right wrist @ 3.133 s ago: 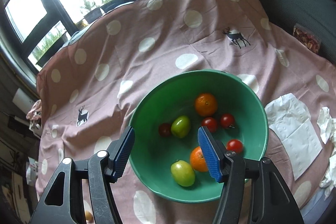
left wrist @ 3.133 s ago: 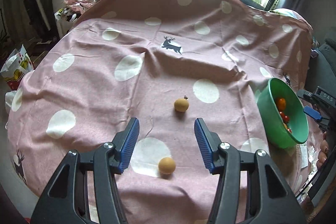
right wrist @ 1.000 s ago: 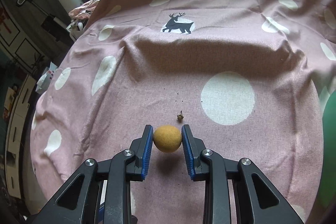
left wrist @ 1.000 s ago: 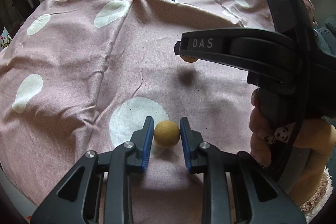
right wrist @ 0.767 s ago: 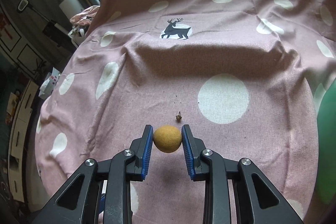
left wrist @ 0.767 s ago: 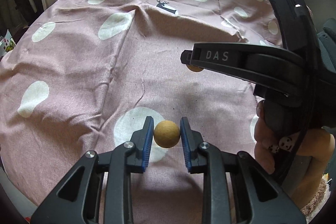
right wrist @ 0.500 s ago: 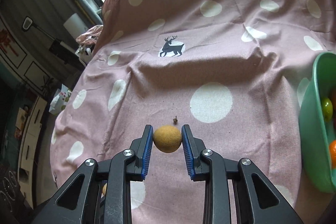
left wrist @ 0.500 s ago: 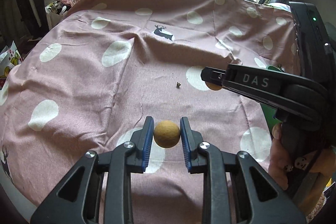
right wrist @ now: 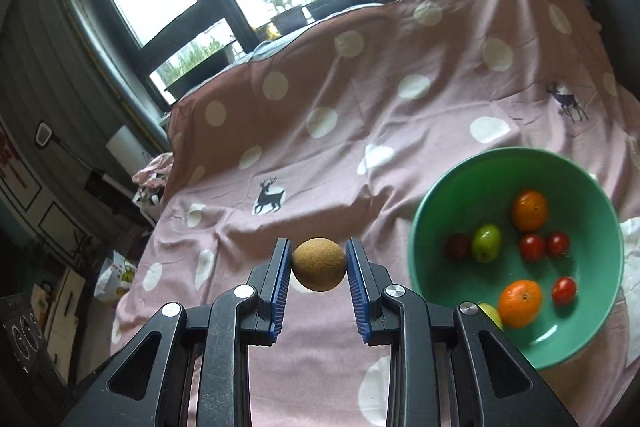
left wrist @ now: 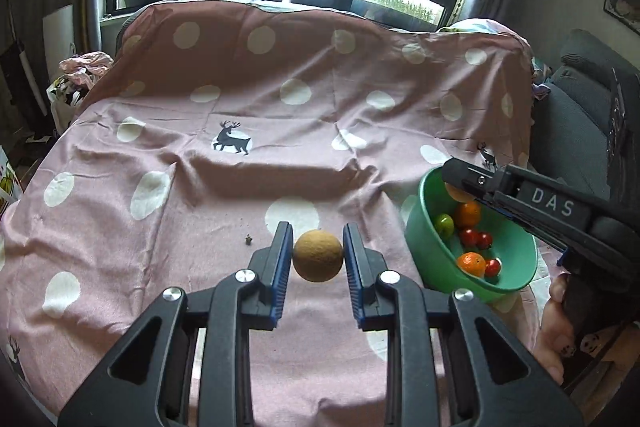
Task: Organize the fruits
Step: 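Lift the tan fruit with the right gripper and carry it over the bowl, then open the right gripper to drop the tan fruit into the bowl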
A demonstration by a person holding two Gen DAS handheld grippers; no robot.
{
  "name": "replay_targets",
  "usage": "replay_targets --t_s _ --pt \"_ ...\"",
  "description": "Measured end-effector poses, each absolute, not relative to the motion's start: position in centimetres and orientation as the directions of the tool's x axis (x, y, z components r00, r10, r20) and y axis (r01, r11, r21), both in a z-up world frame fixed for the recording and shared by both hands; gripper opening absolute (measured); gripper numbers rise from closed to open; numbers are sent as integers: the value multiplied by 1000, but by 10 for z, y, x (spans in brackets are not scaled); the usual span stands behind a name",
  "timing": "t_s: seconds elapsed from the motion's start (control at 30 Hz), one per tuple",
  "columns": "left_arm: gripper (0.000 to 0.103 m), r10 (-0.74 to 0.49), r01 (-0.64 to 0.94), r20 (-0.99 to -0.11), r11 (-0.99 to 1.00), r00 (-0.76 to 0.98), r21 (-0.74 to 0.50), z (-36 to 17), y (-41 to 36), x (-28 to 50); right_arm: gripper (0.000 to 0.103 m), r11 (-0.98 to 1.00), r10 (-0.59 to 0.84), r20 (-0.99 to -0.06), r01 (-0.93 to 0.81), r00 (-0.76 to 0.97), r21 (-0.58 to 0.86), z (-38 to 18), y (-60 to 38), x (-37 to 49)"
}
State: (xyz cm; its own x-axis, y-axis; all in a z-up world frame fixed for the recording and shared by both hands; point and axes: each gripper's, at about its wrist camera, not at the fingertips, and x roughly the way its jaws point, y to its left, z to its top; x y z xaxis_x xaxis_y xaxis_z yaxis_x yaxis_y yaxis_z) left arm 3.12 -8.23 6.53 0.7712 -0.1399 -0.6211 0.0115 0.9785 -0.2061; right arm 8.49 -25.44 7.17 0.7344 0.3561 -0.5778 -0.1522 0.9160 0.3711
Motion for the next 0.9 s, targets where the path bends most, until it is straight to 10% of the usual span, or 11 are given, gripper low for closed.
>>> replay_targets --t_s 0.9 --pt "25 -297 272 -703 950 646 -152 41 -240 108 30 889 173 -696 194 697 415 36 -394 93"
